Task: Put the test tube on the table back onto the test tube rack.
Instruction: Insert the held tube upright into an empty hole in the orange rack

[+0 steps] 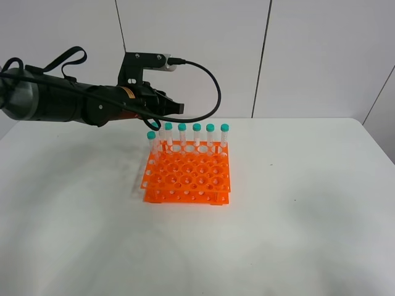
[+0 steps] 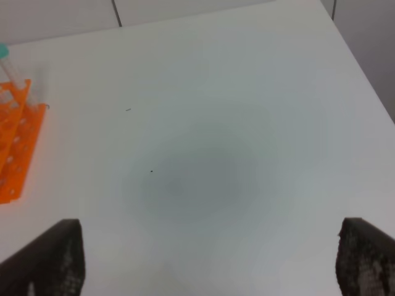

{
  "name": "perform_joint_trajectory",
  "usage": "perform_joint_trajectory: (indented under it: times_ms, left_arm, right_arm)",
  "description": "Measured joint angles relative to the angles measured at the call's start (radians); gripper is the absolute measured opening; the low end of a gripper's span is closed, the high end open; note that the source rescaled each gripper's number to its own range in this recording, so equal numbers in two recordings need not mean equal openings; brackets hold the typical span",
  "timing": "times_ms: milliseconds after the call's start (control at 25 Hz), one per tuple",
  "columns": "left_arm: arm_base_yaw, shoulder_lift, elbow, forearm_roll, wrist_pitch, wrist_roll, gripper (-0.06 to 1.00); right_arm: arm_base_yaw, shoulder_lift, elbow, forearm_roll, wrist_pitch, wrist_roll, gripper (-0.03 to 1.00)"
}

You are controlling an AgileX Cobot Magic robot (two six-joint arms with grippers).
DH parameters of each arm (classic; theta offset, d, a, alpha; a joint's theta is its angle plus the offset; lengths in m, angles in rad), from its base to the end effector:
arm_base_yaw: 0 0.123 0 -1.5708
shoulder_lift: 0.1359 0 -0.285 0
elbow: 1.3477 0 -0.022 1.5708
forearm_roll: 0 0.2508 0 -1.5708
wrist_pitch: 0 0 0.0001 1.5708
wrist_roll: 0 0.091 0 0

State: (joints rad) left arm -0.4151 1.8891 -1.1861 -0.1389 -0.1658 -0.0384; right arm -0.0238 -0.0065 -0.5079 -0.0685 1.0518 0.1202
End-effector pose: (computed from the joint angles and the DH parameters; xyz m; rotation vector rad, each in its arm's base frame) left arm 0.3891 -0.1692 0.2124 0.2294 2.0270 -0.3495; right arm -0.0066 -0.0053 0.2803 0.1486 2.0137 -0.0205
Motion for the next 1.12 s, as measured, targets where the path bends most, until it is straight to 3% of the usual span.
perform_joint_trajectory:
  times_ms: [240, 520, 1120]
  left_arm:
    - [0.02, 0.04, -0.034, -0.006, 0.02, -0.016, 0.0]
    - [0.02, 0.048, -0.035, -0.012, -0.013, -0.128, 0.0]
    - [-0.011, 0.048, -0.035, -0.008, -0.009, -0.152, 0.0]
  right_arm:
    - [0.0, 0.0, 0.0, 0.0, -0.001, 0.0, 0.85]
    - [0.0, 0.0, 0.0, 0.0, -0.001, 0.0, 0.85]
    - [0.0, 0.0, 0.0, 0.0, -0.001, 0.0, 0.85]
